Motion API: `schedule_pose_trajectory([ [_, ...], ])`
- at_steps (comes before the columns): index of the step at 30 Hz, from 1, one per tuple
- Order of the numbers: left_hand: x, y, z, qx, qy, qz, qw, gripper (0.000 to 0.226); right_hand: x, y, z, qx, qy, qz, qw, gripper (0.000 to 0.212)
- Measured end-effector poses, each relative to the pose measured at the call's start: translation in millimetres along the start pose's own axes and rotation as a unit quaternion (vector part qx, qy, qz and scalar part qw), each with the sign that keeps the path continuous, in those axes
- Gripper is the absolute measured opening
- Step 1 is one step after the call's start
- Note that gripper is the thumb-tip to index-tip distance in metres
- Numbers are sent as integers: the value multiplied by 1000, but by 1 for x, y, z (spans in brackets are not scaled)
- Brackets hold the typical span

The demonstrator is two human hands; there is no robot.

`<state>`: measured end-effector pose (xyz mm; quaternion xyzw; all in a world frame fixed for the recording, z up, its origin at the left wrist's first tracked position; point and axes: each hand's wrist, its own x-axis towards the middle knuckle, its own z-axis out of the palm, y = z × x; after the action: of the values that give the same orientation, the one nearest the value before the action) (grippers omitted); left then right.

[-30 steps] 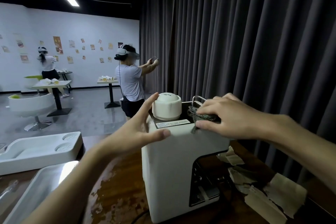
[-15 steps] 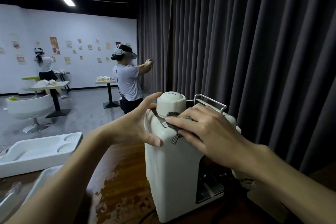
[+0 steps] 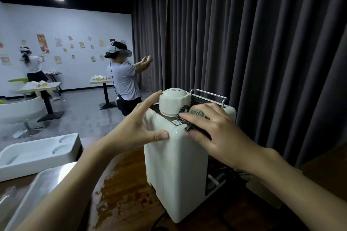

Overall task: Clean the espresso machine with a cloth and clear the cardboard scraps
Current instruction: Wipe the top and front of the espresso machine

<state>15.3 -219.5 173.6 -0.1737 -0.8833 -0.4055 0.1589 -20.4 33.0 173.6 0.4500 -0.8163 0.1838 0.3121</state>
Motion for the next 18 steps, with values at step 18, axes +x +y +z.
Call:
schedule_pose_trajectory([
  [18, -29, 39, 35, 174, 125, -42, 976, 104, -8, -21, -14, 176, 47, -1, 983, 27],
])
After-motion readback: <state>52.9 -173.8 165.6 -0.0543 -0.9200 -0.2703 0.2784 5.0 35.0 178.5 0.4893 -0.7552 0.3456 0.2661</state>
